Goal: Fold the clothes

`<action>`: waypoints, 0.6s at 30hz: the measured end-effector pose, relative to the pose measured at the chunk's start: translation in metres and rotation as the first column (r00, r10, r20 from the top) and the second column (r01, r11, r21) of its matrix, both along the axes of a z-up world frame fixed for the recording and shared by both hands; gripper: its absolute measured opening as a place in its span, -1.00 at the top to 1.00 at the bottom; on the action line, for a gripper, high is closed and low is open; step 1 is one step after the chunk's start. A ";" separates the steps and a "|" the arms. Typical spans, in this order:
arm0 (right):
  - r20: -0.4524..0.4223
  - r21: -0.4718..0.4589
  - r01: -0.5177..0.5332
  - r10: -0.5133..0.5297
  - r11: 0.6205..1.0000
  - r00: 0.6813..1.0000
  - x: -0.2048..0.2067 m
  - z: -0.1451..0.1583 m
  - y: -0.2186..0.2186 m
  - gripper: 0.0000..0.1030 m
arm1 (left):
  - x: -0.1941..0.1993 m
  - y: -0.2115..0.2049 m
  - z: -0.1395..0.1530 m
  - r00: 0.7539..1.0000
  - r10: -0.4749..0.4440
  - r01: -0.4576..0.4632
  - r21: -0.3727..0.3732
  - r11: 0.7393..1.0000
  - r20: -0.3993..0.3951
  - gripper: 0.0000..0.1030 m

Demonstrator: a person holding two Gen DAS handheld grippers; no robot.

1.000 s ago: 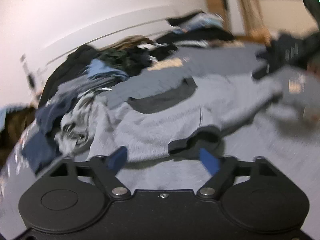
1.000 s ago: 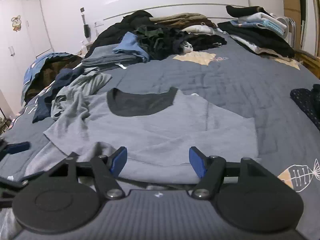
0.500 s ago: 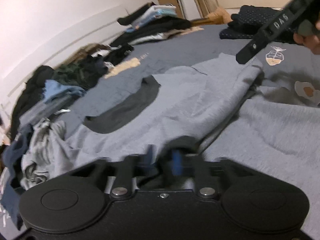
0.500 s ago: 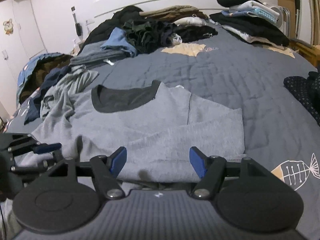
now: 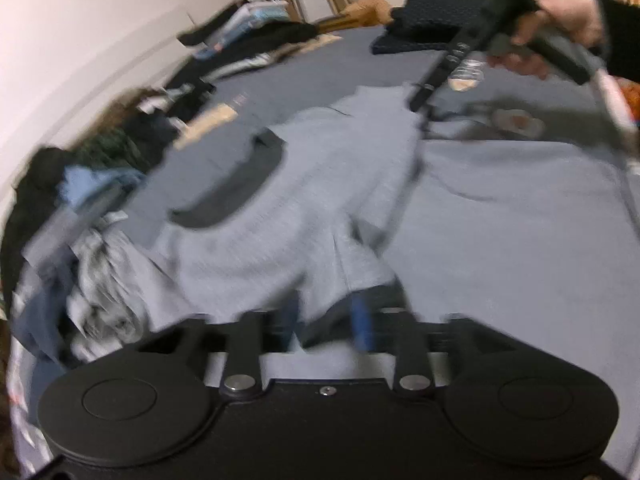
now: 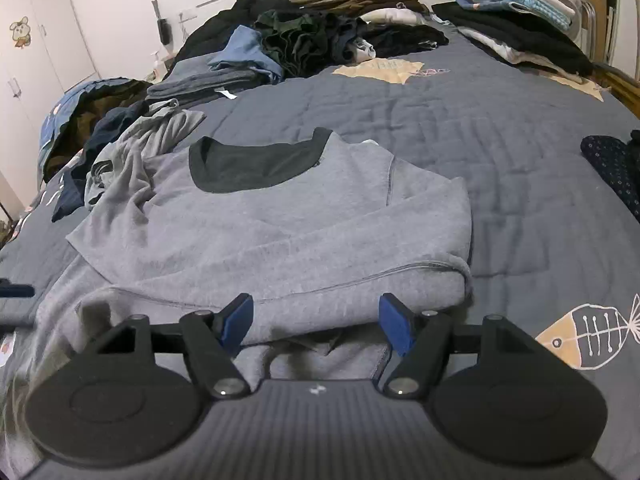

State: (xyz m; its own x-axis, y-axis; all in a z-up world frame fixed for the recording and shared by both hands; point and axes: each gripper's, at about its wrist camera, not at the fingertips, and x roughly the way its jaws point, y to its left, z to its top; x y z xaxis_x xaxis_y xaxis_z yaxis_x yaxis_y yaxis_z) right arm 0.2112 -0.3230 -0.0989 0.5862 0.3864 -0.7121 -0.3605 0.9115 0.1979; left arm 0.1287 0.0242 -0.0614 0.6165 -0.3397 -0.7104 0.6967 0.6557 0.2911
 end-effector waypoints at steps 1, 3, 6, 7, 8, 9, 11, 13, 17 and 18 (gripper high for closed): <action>-0.002 0.005 0.003 -0.003 1.000 1.000 0.000 0.000 0.000 -0.33 | -0.004 0.006 0.001 0.999 0.004 -0.005 -0.038 0.999 -0.032 -0.31; -0.002 0.013 0.011 -0.011 1.000 1.000 0.002 0.002 -0.001 -0.33 | -0.005 0.020 0.006 0.995 0.044 -0.058 -0.159 0.986 -0.089 -0.49; -0.001 0.023 0.024 -0.024 0.999 1.000 0.002 0.002 -0.002 -0.33 | 0.017 0.045 0.004 0.969 0.164 -0.218 -0.318 0.923 -0.187 -0.43; -0.002 0.025 0.029 -0.029 0.999 1.000 0.002 0.002 -0.003 -0.33 | 0.025 0.052 0.002 0.957 0.197 -0.264 -0.355 0.897 -0.214 -0.37; -0.003 0.026 0.033 -0.033 0.999 0.999 0.002 0.002 -0.003 -0.33 | 0.032 0.056 -0.001 0.947 0.227 -0.300 -0.373 0.878 -0.227 -0.36; -0.003 0.027 0.034 -0.034 0.999 0.999 0.002 0.002 -0.003 -0.33 | 0.043 0.060 -0.007 0.933 0.252 -0.338 -0.391 0.856 -0.256 -0.35; 0.010 0.028 0.036 -0.036 0.999 0.999 0.002 0.003 -0.002 -0.33 | 0.061 0.065 -0.019 0.905 0.275 -0.399 -0.419 0.816 -0.325 -0.35; 0.020 0.032 0.039 -0.039 0.999 0.999 0.002 0.004 -0.002 -0.33 | 0.075 0.062 -0.035 0.882 0.290 -0.435 -0.402 0.806 -0.371 -0.21; 0.018 0.038 0.039 -0.040 0.999 0.999 0.004 0.004 -0.003 -0.33 | 0.093 0.065 -0.062 0.835 0.311 -0.494 -0.372 0.785 -0.453 -0.21; 0.017 0.032 0.038 -0.038 0.999 0.999 0.004 0.003 -0.002 -0.33 | 0.097 0.069 -0.067 0.817 0.314 -0.519 -0.380 0.766 -0.483 -0.12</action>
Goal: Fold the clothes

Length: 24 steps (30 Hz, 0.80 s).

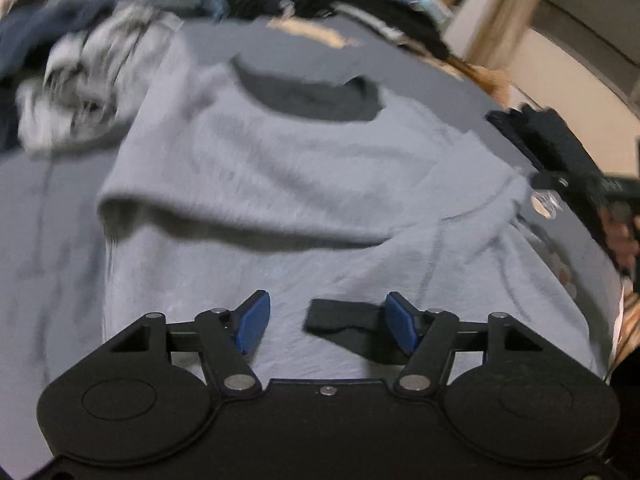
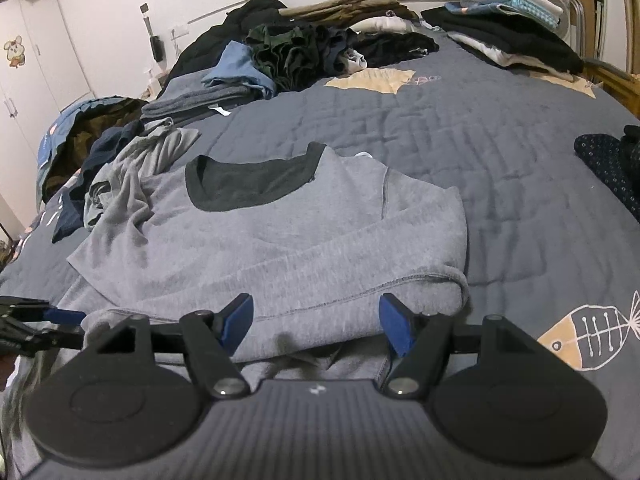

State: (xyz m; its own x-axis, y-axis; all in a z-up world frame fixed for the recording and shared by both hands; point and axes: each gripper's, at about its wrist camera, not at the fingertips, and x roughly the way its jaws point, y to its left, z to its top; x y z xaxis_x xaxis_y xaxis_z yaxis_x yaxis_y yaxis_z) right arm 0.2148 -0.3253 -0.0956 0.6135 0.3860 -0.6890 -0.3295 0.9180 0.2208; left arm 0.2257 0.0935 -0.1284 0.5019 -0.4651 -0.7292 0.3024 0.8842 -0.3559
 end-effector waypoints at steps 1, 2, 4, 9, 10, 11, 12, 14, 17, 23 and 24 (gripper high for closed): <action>0.000 -0.004 -0.001 0.001 1.000 1.000 0.000 -0.001 0.000 -0.33 | 0.001 0.004 -0.002 1.000 0.009 -0.009 -0.026 1.000 -0.006 0.39; 0.000 -0.006 -0.001 0.001 1.000 1.000 0.000 -0.001 0.001 -0.33 | 0.001 0.005 -0.001 1.000 0.004 -0.003 -0.035 0.999 0.006 0.72; -0.002 -0.002 0.001 -0.001 1.000 1.000 0.001 -0.001 0.001 -0.33 | -0.005 -0.001 0.009 0.997 -0.061 0.060 0.009 0.998 0.050 0.88; 0.003 0.007 0.007 -0.007 1.000 1.000 0.000 0.000 0.000 -0.33 | -0.015 -0.010 0.052 0.956 -0.241 0.216 0.158 0.964 0.168 0.91; 0.005 0.007 0.010 -0.010 1.000 1.000 0.000 0.001 0.000 -0.33 | -0.013 -0.010 0.065 0.946 -0.261 0.224 0.196 0.955 0.194 0.91; 0.008 0.008 0.013 -0.013 1.000 1.000 0.000 0.001 -0.001 -0.33 | -0.010 -0.009 0.078 0.935 -0.276 0.224 0.233 0.946 0.223 0.91; 0.012 0.008 0.016 -0.016 1.000 1.000 0.000 0.001 0.000 -0.33 | -0.004 -0.008 0.093 0.925 -0.283 0.214 0.267 0.940 0.254 0.92; 0.019 0.012 0.019 -0.020 1.000 1.000 0.000 0.002 -0.001 -0.33 | 0.009 -0.008 0.122 0.901 -0.300 0.189 0.337 0.922 0.314 0.92; 0.031 0.016 0.021 -0.021 1.000 0.999 -0.001 0.002 0.000 -0.33 | 0.029 -0.015 0.153 0.856 -0.352 0.156 0.460 0.874 0.378 0.92; 0.018 -0.003 -0.001 0.001 1.000 1.000 0.000 -0.004 0.005 -0.33 | 0.051 -0.017 0.137 0.876 -0.375 0.139 0.588 0.797 0.302 0.44; 0.015 -0.005 -0.003 0.003 1.000 1.000 0.001 -0.005 0.006 -0.33 | 0.049 -0.010 0.127 0.895 -0.344 0.132 0.568 0.813 0.285 -0.01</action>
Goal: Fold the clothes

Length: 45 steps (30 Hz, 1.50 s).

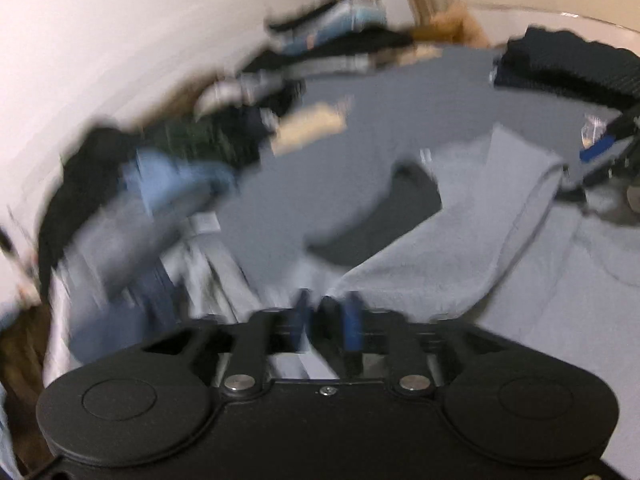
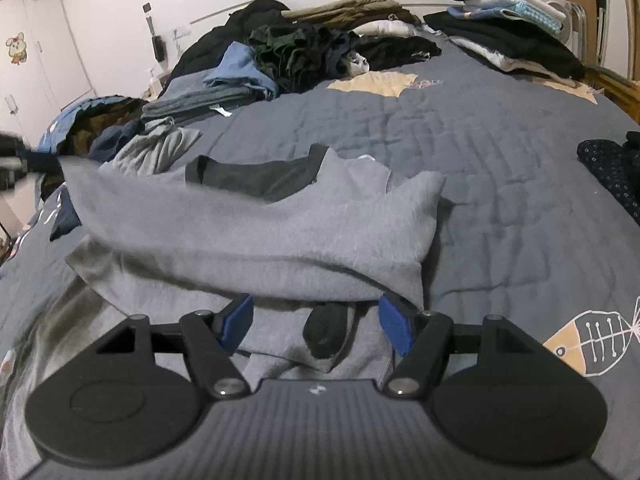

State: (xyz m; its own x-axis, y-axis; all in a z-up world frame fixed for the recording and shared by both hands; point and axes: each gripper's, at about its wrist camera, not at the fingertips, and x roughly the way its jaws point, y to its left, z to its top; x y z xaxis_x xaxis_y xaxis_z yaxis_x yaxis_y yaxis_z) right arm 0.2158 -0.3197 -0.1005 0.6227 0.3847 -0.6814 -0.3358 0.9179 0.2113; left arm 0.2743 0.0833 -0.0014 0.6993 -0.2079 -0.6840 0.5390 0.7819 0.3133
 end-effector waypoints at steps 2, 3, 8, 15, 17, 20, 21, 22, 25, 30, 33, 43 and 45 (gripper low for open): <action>-0.003 0.001 0.008 -0.008 1.000 1.000 0.002 -0.001 -0.001 -0.33 | -0.005 0.013 -0.019 0.997 0.055 -0.058 -0.044 0.997 -0.053 -0.18; 0.000 0.004 0.018 -0.018 1.000 1.000 0.002 0.000 -0.002 -0.33 | -0.009 0.021 -0.024 0.994 0.080 -0.086 -0.096 0.992 -0.070 -0.17; 0.050 -0.048 0.080 -0.077 0.996 0.996 0.006 -0.001 -0.011 -0.33 | -0.040 0.022 -0.042 0.987 0.113 -0.142 -0.301 0.943 -0.113 -0.13; 0.082 -0.147 0.100 -0.088 0.984 0.993 0.017 -0.016 -0.013 -0.32 | -0.007 0.030 -0.069 0.946 0.277 -0.317 -0.308 0.897 -0.165 -0.14; 0.074 -0.156 0.095 -0.084 0.983 0.994 0.019 -0.021 -0.012 -0.32 | 0.002 0.036 -0.074 0.924 0.322 -0.375 -0.320 0.870 -0.208 -0.14; 0.076 -0.167 0.077 -0.065 0.983 0.995 0.019 -0.025 -0.009 -0.27 | -0.008 0.027 -0.068 0.940 0.285 -0.335 -0.357 0.872 -0.187 -0.14; 0.091 -0.171 0.075 -0.060 0.982 0.994 0.019 -0.025 -0.008 -0.26 | -0.012 0.021 -0.067 0.947 0.263 -0.314 -0.361 0.878 -0.183 -0.14; 0.106 -0.175 0.073 -0.055 0.982 0.993 0.019 -0.025 -0.006 -0.26 | -0.017 0.015 -0.065 0.954 0.240 -0.291 -0.366 0.884 -0.179 -0.15; 0.115 -0.163 0.047 -0.029 0.985 0.993 0.022 -0.028 -0.002 -0.26 | -0.031 -0.002 -0.062 0.972 0.168 -0.222 -0.390 0.894 -0.166 -0.15; 0.125 -0.175 0.017 0.005 0.984 0.992 0.022 -0.031 -0.002 0.60 | -0.045 -0.021 -0.064 0.977 0.125 -0.185 -0.395 0.900 -0.174 -0.15; 0.123 -0.172 0.000 0.021 0.985 0.992 0.021 -0.029 -0.005 0.80 | -0.048 -0.026 -0.070 0.976 0.122 -0.183 -0.380 0.907 -0.180 -0.15; 0.100 -0.328 -0.118 0.158 0.937 0.982 -0.002 -0.011 -0.005 0.95 | -0.045 -0.040 -0.054 0.980 0.064 -0.135 -0.387 0.912 -0.190 -0.33; 0.079 -0.340 -0.123 0.159 0.932 0.984 -0.001 -0.020 -0.003 0.95 | -0.028 -0.064 -0.043 0.984 0.020 -0.090 -0.400 0.912 -0.175 -0.38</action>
State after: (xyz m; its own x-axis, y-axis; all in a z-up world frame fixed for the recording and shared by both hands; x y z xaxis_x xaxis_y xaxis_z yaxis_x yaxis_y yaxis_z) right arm 0.2148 -0.3228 -0.1202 0.6521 0.2358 -0.7205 -0.4706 0.8710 -0.1408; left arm 0.2463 0.0198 -0.0442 0.6037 -0.4556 -0.6542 0.5077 0.8524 -0.1251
